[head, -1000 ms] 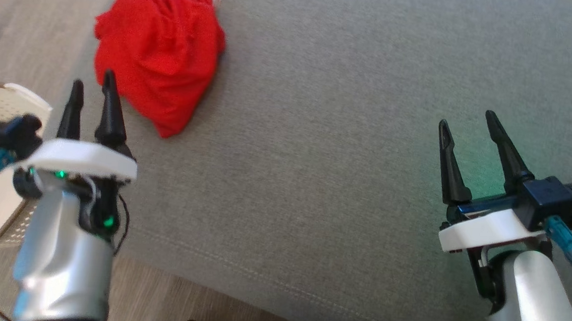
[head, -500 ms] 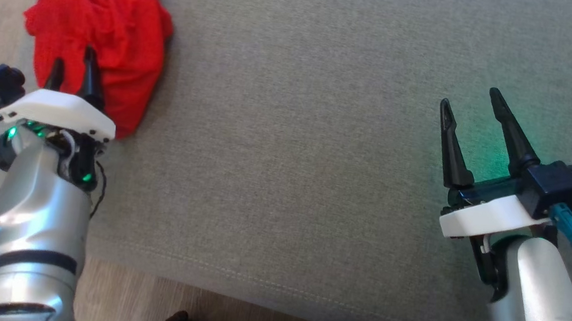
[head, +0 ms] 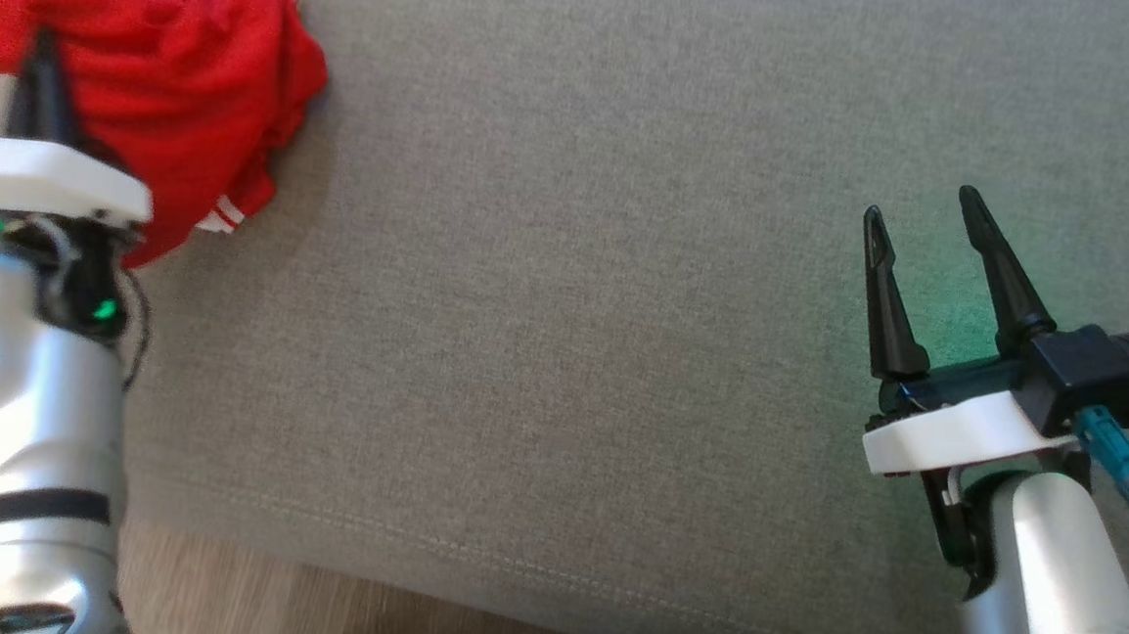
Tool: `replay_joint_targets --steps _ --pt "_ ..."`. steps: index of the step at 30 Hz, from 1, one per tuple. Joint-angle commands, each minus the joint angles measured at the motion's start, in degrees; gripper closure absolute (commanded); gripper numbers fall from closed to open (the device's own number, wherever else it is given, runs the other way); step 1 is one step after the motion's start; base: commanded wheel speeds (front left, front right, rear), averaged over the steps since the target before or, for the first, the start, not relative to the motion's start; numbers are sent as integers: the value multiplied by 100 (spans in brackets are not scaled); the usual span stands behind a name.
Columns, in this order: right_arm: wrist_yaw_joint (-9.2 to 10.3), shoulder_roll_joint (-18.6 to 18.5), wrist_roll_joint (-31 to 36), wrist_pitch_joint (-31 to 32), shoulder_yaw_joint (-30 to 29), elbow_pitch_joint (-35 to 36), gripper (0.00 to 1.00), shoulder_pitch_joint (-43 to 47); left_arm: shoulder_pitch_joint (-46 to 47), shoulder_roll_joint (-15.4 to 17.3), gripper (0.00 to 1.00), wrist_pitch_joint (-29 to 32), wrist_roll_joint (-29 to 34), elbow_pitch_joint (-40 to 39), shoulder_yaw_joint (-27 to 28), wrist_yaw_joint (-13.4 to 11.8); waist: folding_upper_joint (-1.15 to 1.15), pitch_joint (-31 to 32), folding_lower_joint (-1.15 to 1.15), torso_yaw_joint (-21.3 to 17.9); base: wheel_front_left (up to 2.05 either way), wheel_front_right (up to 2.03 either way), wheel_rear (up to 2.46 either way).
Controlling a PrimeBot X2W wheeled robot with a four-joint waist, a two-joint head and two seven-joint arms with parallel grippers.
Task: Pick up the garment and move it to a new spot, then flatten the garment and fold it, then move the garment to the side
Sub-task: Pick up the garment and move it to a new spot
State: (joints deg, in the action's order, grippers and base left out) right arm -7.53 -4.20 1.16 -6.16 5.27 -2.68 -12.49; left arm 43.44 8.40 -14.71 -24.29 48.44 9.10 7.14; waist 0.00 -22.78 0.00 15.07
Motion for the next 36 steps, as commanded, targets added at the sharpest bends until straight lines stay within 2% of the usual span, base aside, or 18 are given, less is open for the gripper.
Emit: replay_joint_targets --steps 1,4,9,14,20,26,36 --pt "4 76 7 -88 149 154 0 -105 -63 279 100 -29 59 -312 260 33 0 113 0 7 0 0 0" --pt "4 92 -63 -155 169 40 0 -103 -215 203 100 -29 204 -1000 535 33 0 320 0 -14 0 0 0" --pt "4 116 -202 -332 181 -168 0 -69 -451 155 100 -29 577 -2294 437 34 0 660 0 -134 0 0 0" --pt "4 128 -338 -501 174 -331 0 -68 -489 100 100 -29 744 -3279 96 34 0 929 0 -388 0 0 0" --pt "4 131 -540 -628 188 -361 0 -133 -313 -22 100 -29 791 -4026 -614 35 0 967 0 -878 0 0 0" --pt "4 131 -661 -718 132 -239 0 -234 -70 -233 100 -29 747 -4185 -1531 35 0 752 0 -1555 0 0 0" --pt "4 132 -997 -840 174 5 0 -383 403 -535 100 -29 672 -3196 -3400 35 0 178 0 -2716 0 0 0"
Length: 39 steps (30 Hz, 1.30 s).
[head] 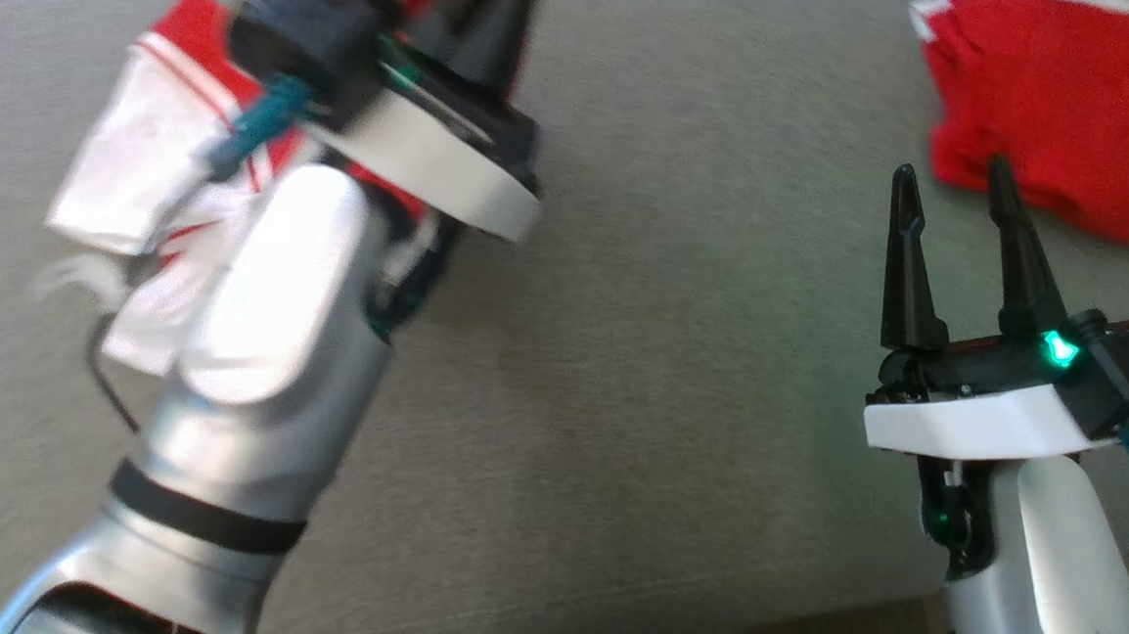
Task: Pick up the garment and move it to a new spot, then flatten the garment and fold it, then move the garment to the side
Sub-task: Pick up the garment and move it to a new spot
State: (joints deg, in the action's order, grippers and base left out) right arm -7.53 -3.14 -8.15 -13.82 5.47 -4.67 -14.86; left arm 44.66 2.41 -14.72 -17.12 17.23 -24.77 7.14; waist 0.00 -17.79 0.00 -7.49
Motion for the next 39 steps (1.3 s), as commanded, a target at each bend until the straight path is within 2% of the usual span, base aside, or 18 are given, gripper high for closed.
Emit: replay_joint_targets --steps 1,3,6,7,9,11,12,13,17,22,29,39 --pt "4 25 -113 -83 187 214 0 -164 302 56 100 -28 -56 64 -187 25 0 -372 0 -578 0 0 0" --pt "4 25 -195 -98 219 225 0 -189 368 51 100 -28 -137 208 -577 -66 0 -455 0 -757 0 0 0" --pt "4 25 -297 -111 249 212 0 -227 494 49 100 -28 -279 200 -954 -414 0 -564 0 -978 0 0 0" --pt "4 25 -297 -111 249 212 0 -227 494 49 100 -28 -279 200 -954 -414 0 -564 0 -978 0 0 0" --pt "4 26 -390 -115 242 252 0 -262 653 48 100 -28 -497 122 -1298 -636 0 -632 0 -1097 0 0 0" --pt "4 26 -423 -116 250 279 0 -265 698 48 100 -28 -648 266 -1643 -641 0 -641 0 -1130 0 0 0" --pt "4 26 -436 -116 252 285 0 -259 698 48 60 -28 -731 435 -1880 -584 0 -636 0 -1135 0 0 0" --pt "4 26 -449 -117 248 289 0 -252 694 48 0 -4 -825 645 -2134 -526 0 -627 0 -1131 0 0 0" --pt "4 26 -471 -117 205 298 0 -246 782 47 0 -2 -1110 1151 -2791 -446 0 -592 0 -1005 0 0 0" --pt "4 26 -372 -117 137 279 0 -246 883 47 0 -23 -1404 1323 -2813 -617 0 -446 0 -665 0 0 0" --pt "4 26 -85 -118 -12 194 0 -166 614 49 0 -27 -1343 768 -1762 -817 0 -58 0 61 0 0 0" --pt "4 26 250 -115 -165 -73 0 146 -894 362 0 -27 -831 32 69 -668 0 659 0 1046 0 0 0"
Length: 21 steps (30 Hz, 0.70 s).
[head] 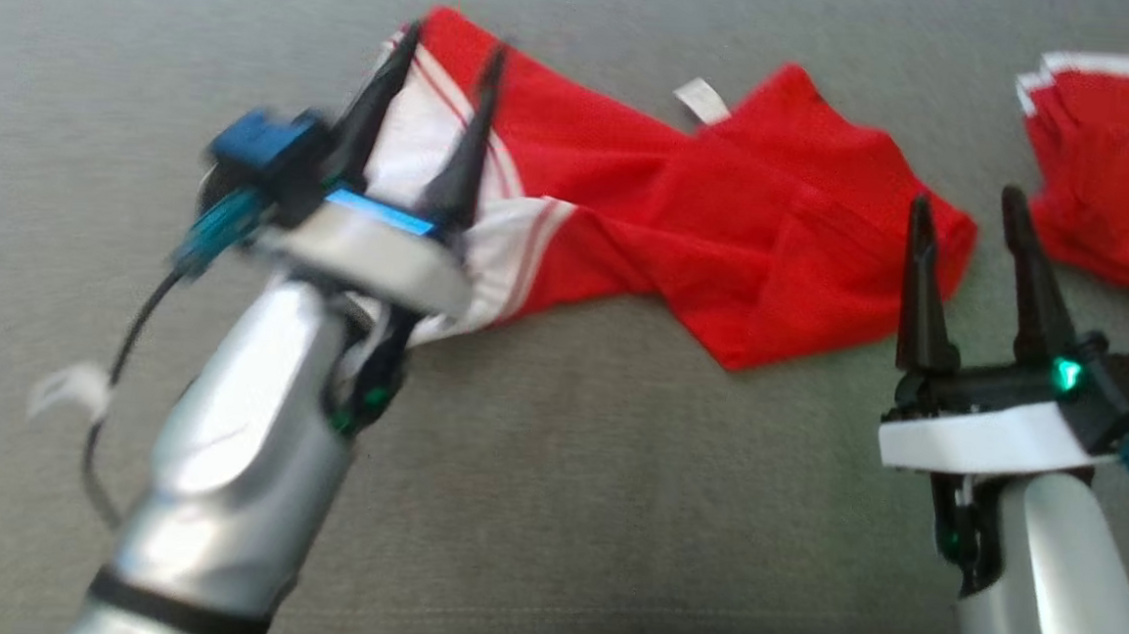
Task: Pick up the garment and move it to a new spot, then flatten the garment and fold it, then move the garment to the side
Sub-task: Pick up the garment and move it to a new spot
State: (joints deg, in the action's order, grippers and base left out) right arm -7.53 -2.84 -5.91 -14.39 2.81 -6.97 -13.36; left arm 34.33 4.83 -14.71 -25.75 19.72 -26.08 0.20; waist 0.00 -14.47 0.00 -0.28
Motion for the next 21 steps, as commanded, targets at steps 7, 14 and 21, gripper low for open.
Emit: replay_joint_targets --steps 7,14,21 --pt "4 -4 61 -19 106 67 0 271 -1201 155 0 -29 276 -648 1153 240 0 736 0 658 0 0 0" --pt "4 -4 36 26 125 62 0 530 -2126 -54 0 -29 468 -970 1661 446 0 974 0 786 0 0 0" --pt "4 -4 22 102 205 85 0 638 -2574 -186 0 -29 532 -1195 1930 593 0 988 0 807 0 0 0"
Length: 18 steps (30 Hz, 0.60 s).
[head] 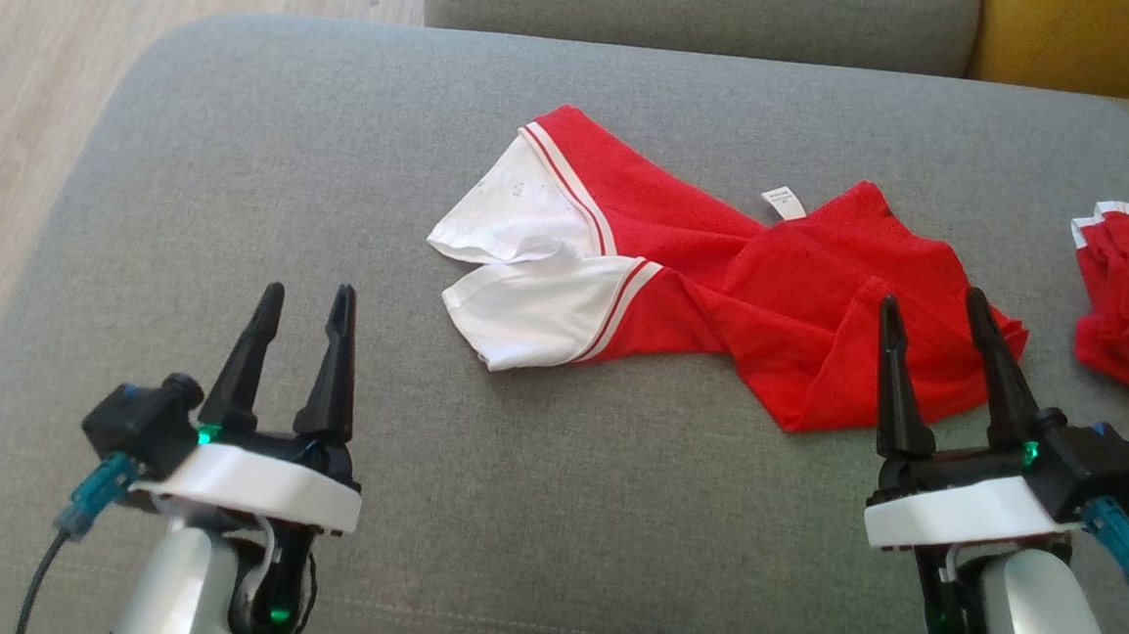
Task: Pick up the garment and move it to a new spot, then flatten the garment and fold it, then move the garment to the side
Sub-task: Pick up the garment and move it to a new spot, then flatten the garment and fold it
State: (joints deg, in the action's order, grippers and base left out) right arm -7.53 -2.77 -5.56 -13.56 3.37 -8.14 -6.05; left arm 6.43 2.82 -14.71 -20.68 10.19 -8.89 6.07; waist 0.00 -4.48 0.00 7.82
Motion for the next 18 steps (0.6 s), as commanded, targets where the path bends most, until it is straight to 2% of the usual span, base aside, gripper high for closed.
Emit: replay_joint_targets --steps 1,18 --pt "4 -10 -9 30 157 211 0 -100 210 12 0 -29 -7 -267 218 14 0 -23 0 -7 0 0 0" --pt "4 -10 130 177 313 265 0 -273 281 7 0 -29 -274 -303 -53 -45 0 -183 0 28 0 0 0"
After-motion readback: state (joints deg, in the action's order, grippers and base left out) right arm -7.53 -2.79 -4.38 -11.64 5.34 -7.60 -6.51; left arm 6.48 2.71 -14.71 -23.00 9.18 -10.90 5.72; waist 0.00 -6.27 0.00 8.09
